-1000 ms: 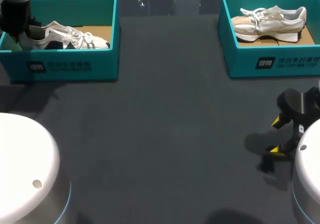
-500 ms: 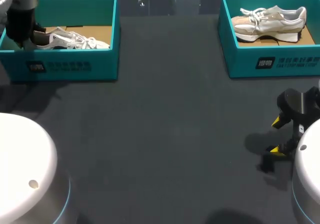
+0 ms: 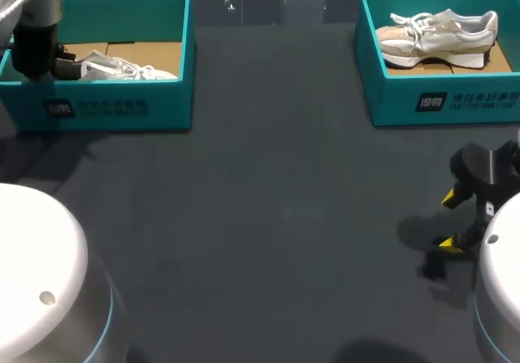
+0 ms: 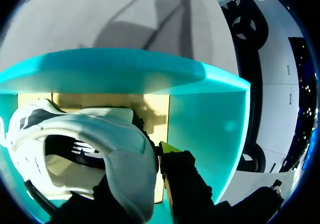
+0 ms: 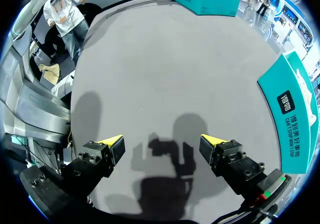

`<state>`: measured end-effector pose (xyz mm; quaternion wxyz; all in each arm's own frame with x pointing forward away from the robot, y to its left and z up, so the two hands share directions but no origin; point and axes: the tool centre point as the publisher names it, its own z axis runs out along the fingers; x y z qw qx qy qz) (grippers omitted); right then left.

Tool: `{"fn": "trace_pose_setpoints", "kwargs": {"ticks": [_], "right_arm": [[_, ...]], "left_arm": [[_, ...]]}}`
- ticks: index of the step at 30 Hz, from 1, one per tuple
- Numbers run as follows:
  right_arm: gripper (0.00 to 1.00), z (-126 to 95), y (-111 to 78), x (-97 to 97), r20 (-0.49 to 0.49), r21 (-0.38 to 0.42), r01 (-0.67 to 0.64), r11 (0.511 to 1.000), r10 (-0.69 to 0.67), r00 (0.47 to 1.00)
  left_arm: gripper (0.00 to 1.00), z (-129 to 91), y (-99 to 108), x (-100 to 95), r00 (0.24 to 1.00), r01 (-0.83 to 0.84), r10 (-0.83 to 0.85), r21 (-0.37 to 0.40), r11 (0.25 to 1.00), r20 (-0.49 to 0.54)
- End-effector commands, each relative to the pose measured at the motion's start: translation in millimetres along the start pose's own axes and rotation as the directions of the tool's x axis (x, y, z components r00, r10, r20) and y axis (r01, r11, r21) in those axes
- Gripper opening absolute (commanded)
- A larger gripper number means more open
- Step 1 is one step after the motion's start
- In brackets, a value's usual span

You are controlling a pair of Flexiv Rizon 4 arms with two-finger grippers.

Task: Take the shoe out of the shoebox, open the shoe tongue, remove and reinsert the insole, then place the shoe into the shoebox

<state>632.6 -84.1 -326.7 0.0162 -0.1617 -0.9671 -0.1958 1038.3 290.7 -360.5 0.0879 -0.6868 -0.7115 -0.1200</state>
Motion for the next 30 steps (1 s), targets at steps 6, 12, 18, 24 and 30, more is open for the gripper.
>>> {"fn": "trace_pose_setpoints", "kwargs": {"ticks": [6, 12, 18, 24, 30], "right_arm": [[1.00, -1, -0.5, 2.0, 0.003, 0.001, 0.000, 1.000, 0.000, 1.000], [1.00, -1, -0.5, 2.0, 0.003, 0.001, 0.000, 1.000, 0.000, 1.000], [1.00, -1, -0.5, 2.0, 0.003, 0.001, 0.000, 1.000, 0.000, 1.000], [1.00, -1, -0.5, 2.0, 0.003, 0.001, 0.000, 1.000, 0.000, 1.000], [1.00, -1, -0.5, 2.0, 0.003, 0.001, 0.000, 1.000, 0.000, 1.000]], "left_arm": [[0.27, 8, 4, -1.1, 1.000, -0.008, 0.007, 0.019, 1.000, 0.025], [0.35, 12, 3, -3.2, 0.999, -0.009, 0.008, 0.029, 1.000, 0.036], [0.49, 3, 0, -2.5, 0.998, -0.012, 0.010, 0.025, 1.000, 0.061], [1.00, -12, 1, 1.4, 0.996, -0.005, 0.004, 0.014, 1.000, 0.088], [1.00, -37, 0, 1.4, 0.990, -0.009, 0.010, -0.014, 1.000, 0.139]]}}
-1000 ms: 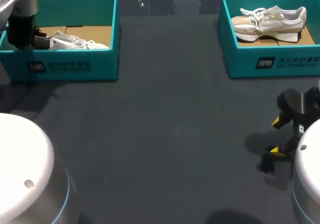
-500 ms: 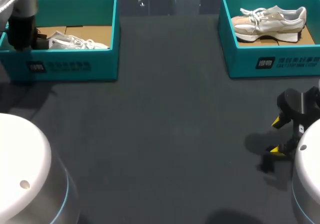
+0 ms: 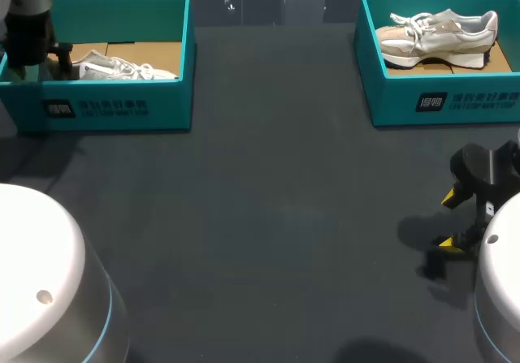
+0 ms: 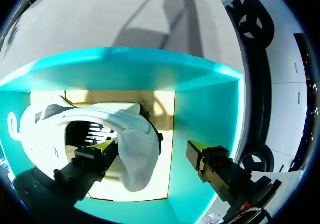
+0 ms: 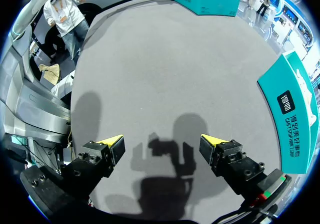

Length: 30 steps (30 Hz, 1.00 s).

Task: Take the shoe out of the shoebox, open the shoe tongue, remove and reinsert the insole, then place the shoe into the shoebox

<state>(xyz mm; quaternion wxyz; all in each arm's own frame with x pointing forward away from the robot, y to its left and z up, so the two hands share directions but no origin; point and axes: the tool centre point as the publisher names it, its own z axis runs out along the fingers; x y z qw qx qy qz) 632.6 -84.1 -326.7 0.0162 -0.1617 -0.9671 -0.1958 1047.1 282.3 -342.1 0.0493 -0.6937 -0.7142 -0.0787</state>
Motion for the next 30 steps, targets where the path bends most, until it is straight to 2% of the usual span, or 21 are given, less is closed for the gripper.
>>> {"fn": "trace_pose_setpoints", "kwargs": {"ticks": [1, 6, 11, 14, 19, 23, 30], "right_arm": [[1.00, -1, -0.5, 2.0, 0.003, 0.001, 0.000, 1.000, 0.000, 1.000], [1.00, -1, -0.5, 2.0, 0.003, 0.001, 0.000, 1.000, 0.000, 1.000], [1.00, -1, -0.5, 2.0, 0.003, 0.001, 0.000, 1.000, 0.000, 1.000], [1.00, -1, -0.5, 2.0, 0.003, 0.001, 0.000, 1.000, 0.000, 1.000], [1.00, -1, -0.5, 2.0, 0.003, 0.001, 0.000, 1.000, 0.000, 1.000], [1.00, -1, -0.5, 2.0, 0.003, 0.001, 0.000, 1.000, 0.000, 1.000], [1.00, -1, -0.5, 2.0, 0.003, 0.001, 0.000, 1.000, 0.000, 1.000]], "left_arm": [[1.00, -22, -10, 1.1, 0.999, -0.006, 0.006, -0.022, 1.000, 0.035], [1.00, -54, -15, -3.3, 0.996, -0.004, 0.007, -0.032, 0.999, 0.084], [1.00, -96, -24, 3.6, 0.995, -0.005, 0.009, -0.042, 0.999, 0.102], [1.00, -121, -28, 13.1, 0.995, -0.011, 0.013, -0.016, 1.000, 0.096], [1.00, -159, -46, 35.2, 0.993, -0.020, 0.021, -0.013, 1.000, 0.116], [1.00, -175, -53, 42.2, 0.991, -0.032, 0.034, -0.022, 0.999, 0.127], [1.00, -184, -61, 46.6, 0.991, -0.038, 0.040, -0.018, 0.999, 0.129]]}}
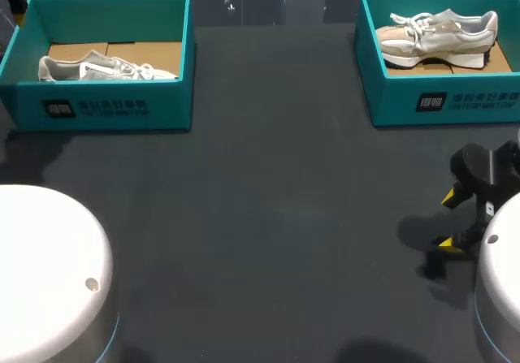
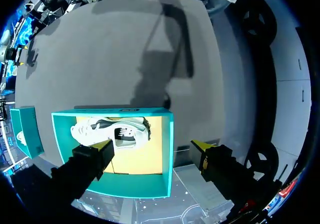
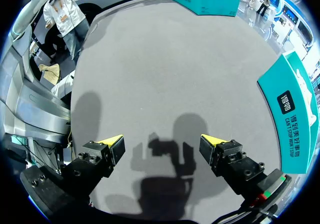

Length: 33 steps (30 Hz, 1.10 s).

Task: Take the shoe out of the shoebox, open the shoe tongue, remove and reinsert the insole, then place the shoe into the shoebox

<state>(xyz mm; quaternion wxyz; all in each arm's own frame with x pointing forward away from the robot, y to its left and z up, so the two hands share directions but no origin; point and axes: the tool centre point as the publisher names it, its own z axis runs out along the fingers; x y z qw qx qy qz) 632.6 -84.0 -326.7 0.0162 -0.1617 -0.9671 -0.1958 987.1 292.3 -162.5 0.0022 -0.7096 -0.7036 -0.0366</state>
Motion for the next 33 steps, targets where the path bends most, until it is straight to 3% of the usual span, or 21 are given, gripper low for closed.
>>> {"fn": "trace_pose_setpoints", "kwargs": {"ticks": [1, 15, 23, 29, 33], "right_arm": [[1.00, -1, -0.5, 2.0, 0.003, 0.001, 0.000, 1.000, 0.000, 1.000], [1.00, -1, -0.5, 2.0, 0.003, 0.001, 0.000, 1.000, 0.000, 1.000], [1.00, -61, 25.7, -58.5, 0.057, 0.063, -0.284, 0.957, 0.280, 0.958], [1.00, -104, 39.4, -106.3, 0.116, 0.104, -0.512, 0.853, 0.501, 0.858], [1.00, -122, 46.6, -135.0, 0.147, 0.059, -0.521, 0.851, 0.509, 0.848]], "left_arm": [[1.00, -8, -10, 2.0, 1.000, -0.005, 0.005, -0.005, 1.000, 0.005], [1.00, -10, -11, 3.1, 1.000, -0.019, 0.019, 0.004, 1.000, 0.016], [1.00, -10, -11, 3.1, 1.000, -0.019, 0.019, 0.004, 1.000, 0.016], [1.00, -10, -11, 3.1, 1.000, -0.019, 0.019, 0.004, 1.000, 0.016], [1.00, -10, -11, 3.1, 1.000, -0.019, 0.019, 0.004, 1.000, 0.016]]}}
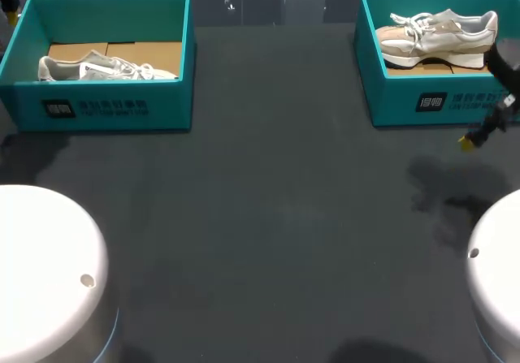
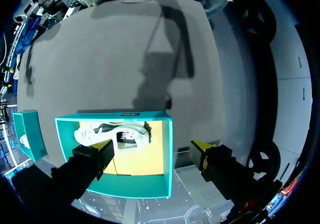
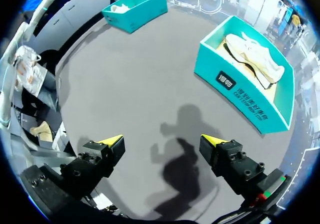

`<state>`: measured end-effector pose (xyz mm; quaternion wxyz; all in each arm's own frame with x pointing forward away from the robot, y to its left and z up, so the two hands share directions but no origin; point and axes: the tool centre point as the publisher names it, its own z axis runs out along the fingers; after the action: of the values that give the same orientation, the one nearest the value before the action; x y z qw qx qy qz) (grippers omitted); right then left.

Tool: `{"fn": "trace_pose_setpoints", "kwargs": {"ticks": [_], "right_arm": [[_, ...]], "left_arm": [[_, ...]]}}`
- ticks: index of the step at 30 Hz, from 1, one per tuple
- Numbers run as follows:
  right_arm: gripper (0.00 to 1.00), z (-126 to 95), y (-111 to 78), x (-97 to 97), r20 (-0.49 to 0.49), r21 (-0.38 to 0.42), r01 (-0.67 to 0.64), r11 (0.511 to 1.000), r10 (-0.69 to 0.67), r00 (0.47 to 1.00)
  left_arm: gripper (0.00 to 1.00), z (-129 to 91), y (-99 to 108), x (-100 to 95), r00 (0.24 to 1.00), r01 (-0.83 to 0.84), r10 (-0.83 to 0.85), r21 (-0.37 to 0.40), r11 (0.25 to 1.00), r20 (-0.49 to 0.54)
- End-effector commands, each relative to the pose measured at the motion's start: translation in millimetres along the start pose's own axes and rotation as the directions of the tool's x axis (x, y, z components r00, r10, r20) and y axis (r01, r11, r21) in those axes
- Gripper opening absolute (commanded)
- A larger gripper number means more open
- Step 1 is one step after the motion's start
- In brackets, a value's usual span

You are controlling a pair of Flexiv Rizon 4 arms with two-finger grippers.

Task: Take the shoe out of the shoebox, open the shoe tongue, remove and reinsert the insole, then place the shoe into the shoebox

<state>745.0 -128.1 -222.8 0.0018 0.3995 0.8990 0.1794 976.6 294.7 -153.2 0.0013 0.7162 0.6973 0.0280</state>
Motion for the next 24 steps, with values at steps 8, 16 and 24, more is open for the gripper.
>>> {"fn": "trace_pose_setpoints", "kwargs": {"ticks": [8, 16, 24], "right_arm": [[1.00, -22, 26.0, -45.9, 0.051, 0.136, -0.179, 0.975, 0.173, 0.984], [1.00, -22, 26.0, -45.9, 0.051, 0.136, -0.179, 0.975, 0.173, 0.984], [1.00, -36, 50.9, -124.0, 0.192, 0.204, -0.526, 0.826, 0.493, 0.849]], "left_arm": [[1.00, -1, -1, 0.3, 1.000, -0.001, 0.001, -0.002, 1.000, -0.002], [1.00, -1, -1, 0.3, 1.000, -0.001, 0.001, -0.002, 1.000, -0.002], [1.00, -1, -1, 0.3, 1.000, -0.001, 0.001, -0.002, 1.000, -0.002]]}}
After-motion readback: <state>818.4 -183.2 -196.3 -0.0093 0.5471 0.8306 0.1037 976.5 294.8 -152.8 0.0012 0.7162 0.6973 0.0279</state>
